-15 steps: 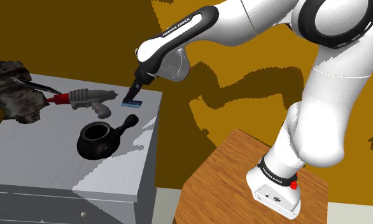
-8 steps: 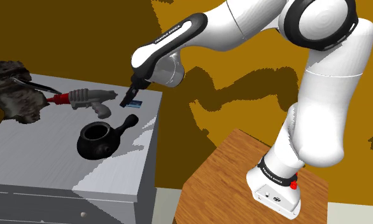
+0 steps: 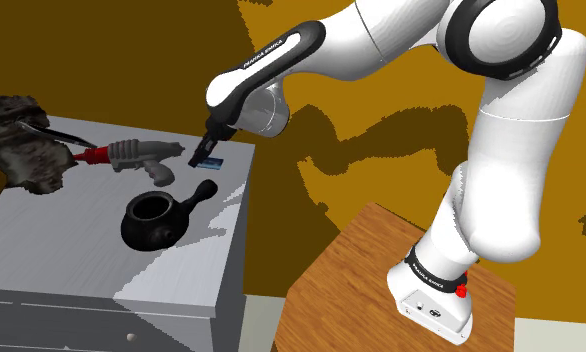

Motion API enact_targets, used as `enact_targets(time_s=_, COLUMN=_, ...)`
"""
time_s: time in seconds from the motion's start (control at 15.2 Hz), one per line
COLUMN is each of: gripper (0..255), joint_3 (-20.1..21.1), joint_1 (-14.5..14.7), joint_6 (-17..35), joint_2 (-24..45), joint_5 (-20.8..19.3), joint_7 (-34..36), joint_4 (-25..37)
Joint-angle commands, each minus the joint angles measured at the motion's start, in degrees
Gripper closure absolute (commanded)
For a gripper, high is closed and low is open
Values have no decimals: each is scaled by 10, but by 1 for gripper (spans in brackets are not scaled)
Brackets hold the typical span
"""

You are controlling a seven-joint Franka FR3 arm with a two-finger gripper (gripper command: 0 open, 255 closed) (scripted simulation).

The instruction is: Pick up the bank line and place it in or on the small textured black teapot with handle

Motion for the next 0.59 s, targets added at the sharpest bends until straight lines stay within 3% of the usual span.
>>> enact_targets(time_s=0.0, gripper=255, joint_3=0, joint_1=0, joint_6=0, joint_2=0, joint_5=0, joint_7=0, joint_4=0)
enact_targets(time_s=0.4, gripper=255, joint_3=0, joint_1=0, joint_6=0, joint_2=0, joint_5=0, joint_7=0, joint_4=0)
enact_targets(time_s=0.53, gripper=255, joint_3=-9, joint_1=6, joint_6=-10, joint_2=-11, joint_5=-16, joint_7=17, joint_4=-1)
